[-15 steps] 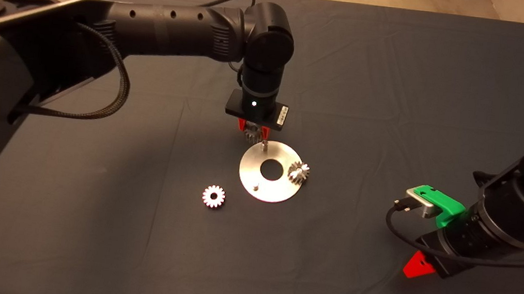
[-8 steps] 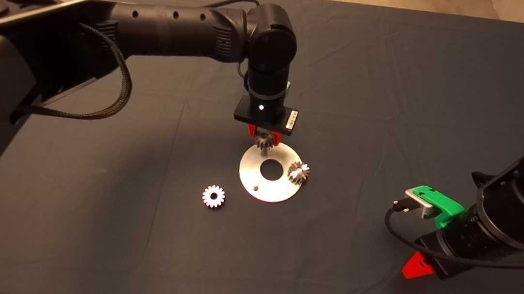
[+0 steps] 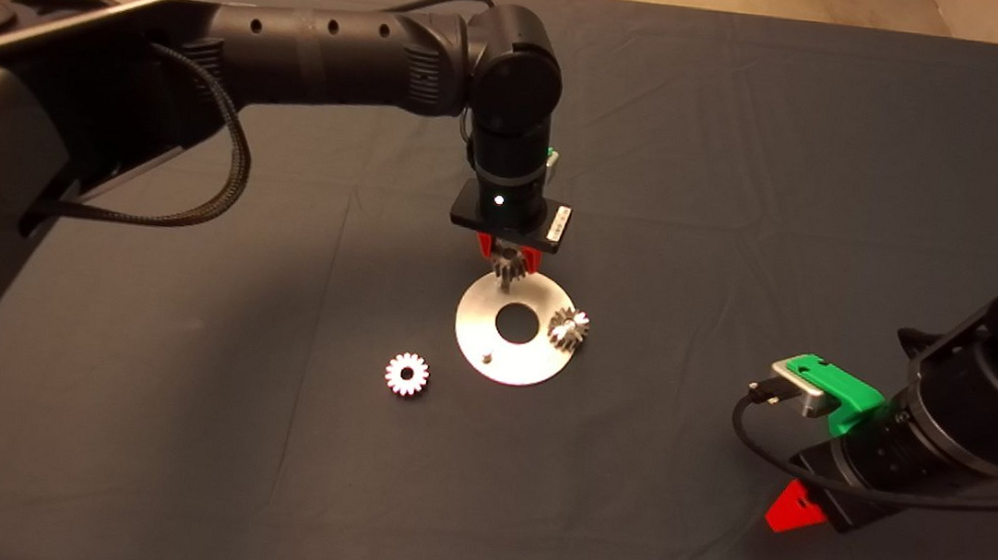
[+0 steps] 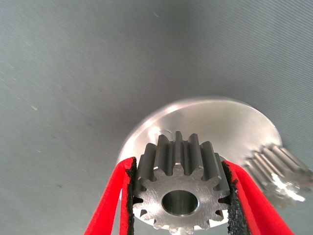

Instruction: Install three planetary gears onto the carrier pins

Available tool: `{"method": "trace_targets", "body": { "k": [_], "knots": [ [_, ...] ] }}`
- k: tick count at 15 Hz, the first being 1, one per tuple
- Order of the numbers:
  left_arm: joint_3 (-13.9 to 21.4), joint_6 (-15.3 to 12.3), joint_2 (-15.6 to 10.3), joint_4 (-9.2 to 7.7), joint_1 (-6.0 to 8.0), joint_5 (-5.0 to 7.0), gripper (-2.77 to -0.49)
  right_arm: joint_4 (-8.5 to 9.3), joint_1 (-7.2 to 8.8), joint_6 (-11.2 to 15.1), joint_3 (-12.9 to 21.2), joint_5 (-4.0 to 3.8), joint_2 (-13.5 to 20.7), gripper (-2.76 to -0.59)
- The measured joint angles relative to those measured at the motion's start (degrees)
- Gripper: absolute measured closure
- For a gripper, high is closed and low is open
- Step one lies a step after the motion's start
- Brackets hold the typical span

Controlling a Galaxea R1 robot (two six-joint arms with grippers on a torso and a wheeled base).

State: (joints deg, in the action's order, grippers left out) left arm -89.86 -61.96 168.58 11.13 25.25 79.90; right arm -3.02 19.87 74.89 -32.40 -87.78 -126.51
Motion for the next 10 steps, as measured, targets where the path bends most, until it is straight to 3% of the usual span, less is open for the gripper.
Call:
{"method": "trace_targets", "body": {
  "k": [6, 10],
  "knots": [
    [-0.17, 0.12, 0.0, -0.02, -0.02, 0.0, -0.9, 0.11, 0.0, 0.17, 0.0, -0.06, -0.33, -1.87],
    [-1.32, 0.98, -0.01, 0.0, -0.78, 0.15, -0.9, 0.16, 0.0, 0.17, 0.1, -0.04, -0.96, -1.87]
  ]
}}
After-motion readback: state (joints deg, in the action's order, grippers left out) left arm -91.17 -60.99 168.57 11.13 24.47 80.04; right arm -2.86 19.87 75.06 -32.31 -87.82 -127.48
